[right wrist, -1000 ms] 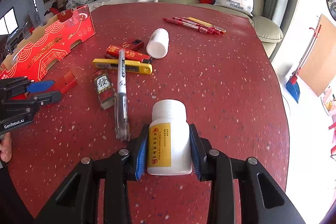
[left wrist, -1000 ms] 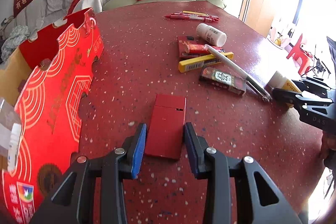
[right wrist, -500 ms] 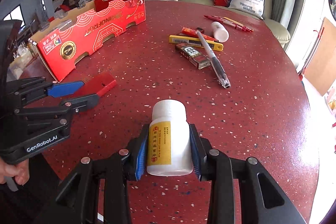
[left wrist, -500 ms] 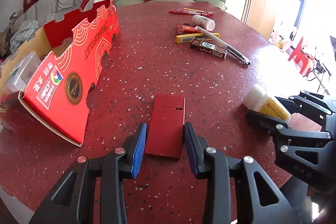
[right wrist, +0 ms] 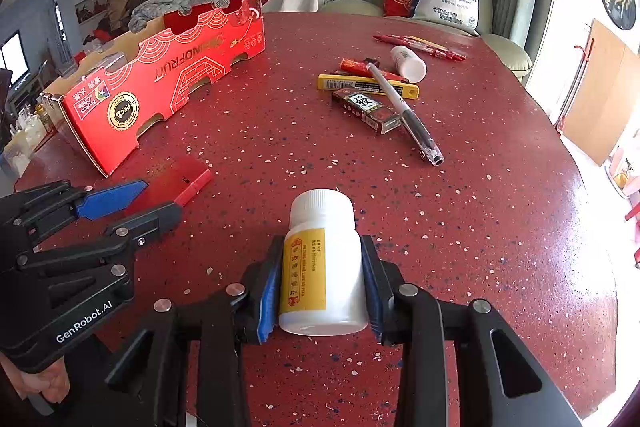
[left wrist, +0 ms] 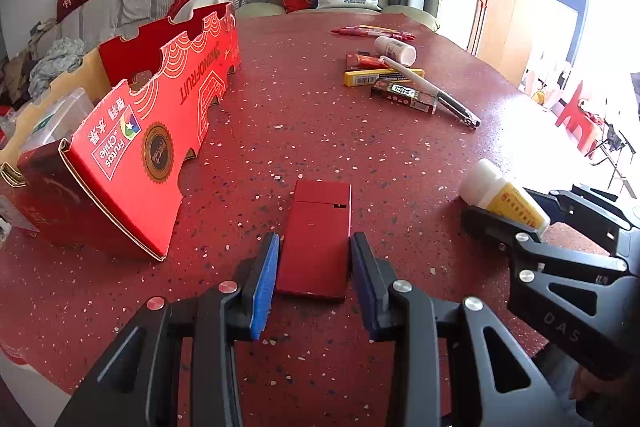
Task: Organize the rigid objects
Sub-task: 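Lift the red case with the left gripper while the right gripper lifts the yellow-labelled bottle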
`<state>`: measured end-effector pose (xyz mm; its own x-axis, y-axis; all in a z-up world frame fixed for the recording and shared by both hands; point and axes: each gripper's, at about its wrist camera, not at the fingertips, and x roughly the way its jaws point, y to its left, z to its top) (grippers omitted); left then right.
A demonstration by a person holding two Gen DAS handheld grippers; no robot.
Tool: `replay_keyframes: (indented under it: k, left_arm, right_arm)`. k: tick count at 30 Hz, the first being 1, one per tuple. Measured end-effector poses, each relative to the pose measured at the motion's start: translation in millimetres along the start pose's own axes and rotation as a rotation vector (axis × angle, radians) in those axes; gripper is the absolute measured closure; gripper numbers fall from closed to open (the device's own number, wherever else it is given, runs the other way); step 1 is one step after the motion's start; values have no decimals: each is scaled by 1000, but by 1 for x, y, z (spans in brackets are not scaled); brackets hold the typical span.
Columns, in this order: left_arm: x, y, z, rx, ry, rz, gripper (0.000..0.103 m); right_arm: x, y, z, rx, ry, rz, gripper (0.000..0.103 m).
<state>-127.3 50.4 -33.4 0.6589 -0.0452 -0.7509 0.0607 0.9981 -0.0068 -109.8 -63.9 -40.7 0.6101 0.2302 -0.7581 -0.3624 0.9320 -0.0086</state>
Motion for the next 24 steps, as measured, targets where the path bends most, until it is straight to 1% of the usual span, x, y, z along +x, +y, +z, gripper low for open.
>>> replay_keyframes:
  k: [12, 18, 24]
  left_arm:
    - [-2, 0, -1, -29, -9, 14, 64]
    - [-4, -1, -3, -43, -8, 35, 64]
    - [-8, -1, -6, -54, -13, 33, 64]
  right_arm:
    - [-8, 3, -10, 61, -28, -5, 66]
    - [-15, 9, -16, 57, -38, 2, 66]
    - [-19, 12, -19, 63, -48, 6, 66]
